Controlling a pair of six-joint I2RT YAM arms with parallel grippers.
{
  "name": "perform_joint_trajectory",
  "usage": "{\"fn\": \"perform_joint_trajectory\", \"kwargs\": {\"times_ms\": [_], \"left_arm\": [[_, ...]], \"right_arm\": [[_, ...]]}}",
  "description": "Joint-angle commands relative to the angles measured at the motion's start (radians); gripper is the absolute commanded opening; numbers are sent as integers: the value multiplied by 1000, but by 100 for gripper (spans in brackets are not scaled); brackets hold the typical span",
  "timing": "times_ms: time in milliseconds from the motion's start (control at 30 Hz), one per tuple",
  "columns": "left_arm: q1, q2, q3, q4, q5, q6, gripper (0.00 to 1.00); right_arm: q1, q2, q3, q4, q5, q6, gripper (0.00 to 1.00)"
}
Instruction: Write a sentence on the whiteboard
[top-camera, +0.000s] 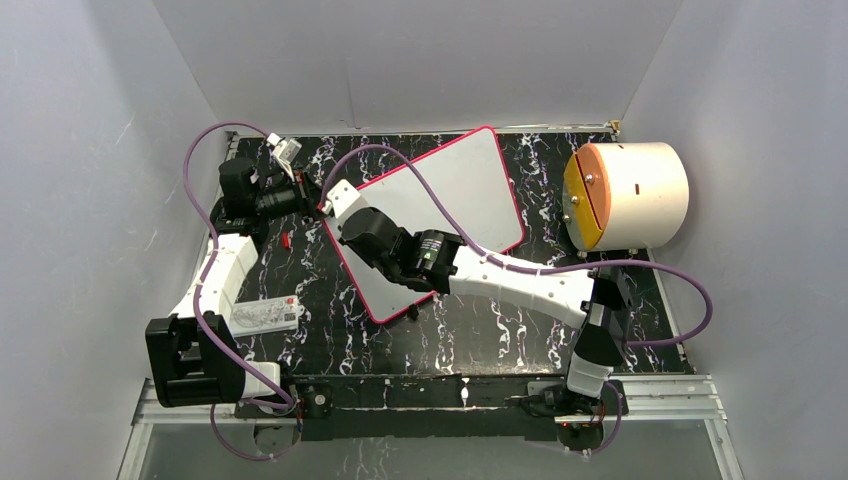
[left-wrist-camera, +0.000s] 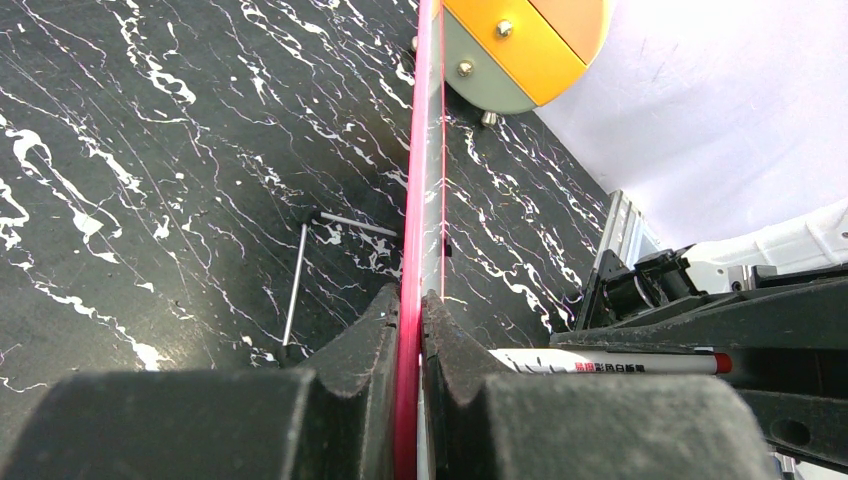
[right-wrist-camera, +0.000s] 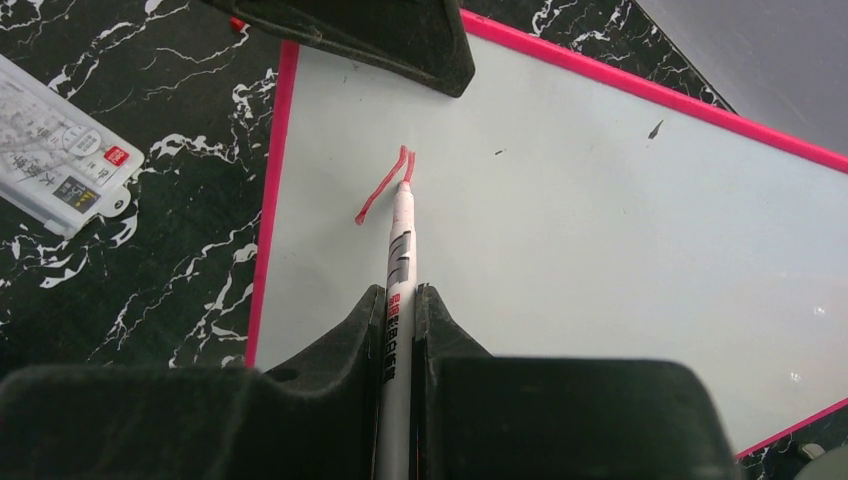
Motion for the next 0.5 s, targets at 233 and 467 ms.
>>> {"fn": "perform_joint_trajectory", "kwargs": {"times_ms": [233,467], "left_arm": [[-26,10,-17,-95,-20,46,0],[-26,10,-18,-96,-17,46,0]], "right_arm": [[-7,-20,-15,-61,-10,48,0],[-5,-33,-40,-71,-7,64,0]]}}
